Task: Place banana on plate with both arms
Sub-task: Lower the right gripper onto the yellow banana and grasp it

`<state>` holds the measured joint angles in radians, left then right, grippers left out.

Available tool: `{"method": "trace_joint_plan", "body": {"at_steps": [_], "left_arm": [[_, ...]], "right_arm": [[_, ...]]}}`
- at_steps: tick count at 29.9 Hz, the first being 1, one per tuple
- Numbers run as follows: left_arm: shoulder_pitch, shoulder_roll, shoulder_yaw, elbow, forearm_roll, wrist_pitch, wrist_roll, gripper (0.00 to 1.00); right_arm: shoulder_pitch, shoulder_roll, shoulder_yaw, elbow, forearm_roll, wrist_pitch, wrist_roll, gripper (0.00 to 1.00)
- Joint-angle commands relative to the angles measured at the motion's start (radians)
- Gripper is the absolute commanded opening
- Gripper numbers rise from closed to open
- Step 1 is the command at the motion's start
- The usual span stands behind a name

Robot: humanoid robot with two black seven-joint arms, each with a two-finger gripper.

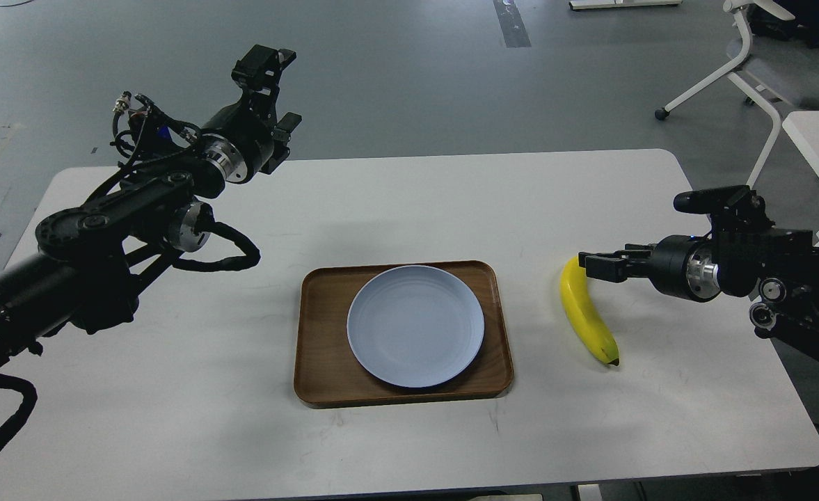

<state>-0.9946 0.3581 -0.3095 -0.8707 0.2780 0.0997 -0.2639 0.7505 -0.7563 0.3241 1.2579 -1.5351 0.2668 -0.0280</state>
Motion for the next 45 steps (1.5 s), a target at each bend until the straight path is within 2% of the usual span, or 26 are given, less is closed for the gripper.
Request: {"method": "trace_joint_plan", "body": {"at_steps": [1, 5, 10, 13, 24, 26, 32, 37, 39, 45], "left_arm": [[0.007, 0.013, 0.001, -0.001, 0.001, 0.000, -0.001, 1.00], [0.016, 0.012, 0.001, -0.001, 0.003, 0.000, -0.001, 1.00], [0.021, 0.010, 0.000, -0.004, 0.003, 0.002, -0.006, 1.00], [0.021, 0.012, 0.003, -0.004, 0.004, 0.006, -0.026, 1.00], [0.027, 0.018, 0.006, -0.019, 0.026, 0.017, -0.031, 1.00], [0.028, 0.021, 0.007, -0.019, 0.026, 0.017, -0.029, 1.00], [0.031, 0.019, 0.013, -0.019, 0.029, 0.021, -0.029, 1.00], [0.047, 0.019, 0.013, -0.019, 0.044, 0.031, -0.029, 1.00], [0.050, 0.021, 0.013, -0.019, 0.065, 0.032, -0.029, 1.00], [0.059, 0.022, 0.013, -0.019, 0.072, 0.034, -0.029, 1.00]], "right_arm": [[-0.026, 0.006, -0.019, 0.000, 0.004, -0.032, -0.016, 0.82], [-0.046, 0.006, -0.020, 0.000, 0.004, -0.046, -0.036, 0.82], [-0.049, 0.025, -0.020, -0.002, 0.006, -0.080, -0.036, 0.82], [-0.048, 0.043, -0.019, -0.005, 0.007, -0.106, -0.033, 0.82], [-0.059, 0.074, -0.028, 0.000, 0.007, -0.115, -0.043, 0.81], [-0.059, 0.072, -0.043, 0.001, 0.006, -0.113, -0.050, 0.75], [-0.062, 0.068, -0.071, -0.002, 0.006, -0.106, -0.050, 0.66], [-0.063, 0.074, -0.073, -0.008, 0.006, -0.107, -0.047, 0.45], [-0.062, 0.086, -0.073, -0.021, 0.006, -0.112, -0.043, 0.29], [-0.063, 0.089, -0.073, -0.026, 0.006, -0.123, -0.041, 0.26]]}}
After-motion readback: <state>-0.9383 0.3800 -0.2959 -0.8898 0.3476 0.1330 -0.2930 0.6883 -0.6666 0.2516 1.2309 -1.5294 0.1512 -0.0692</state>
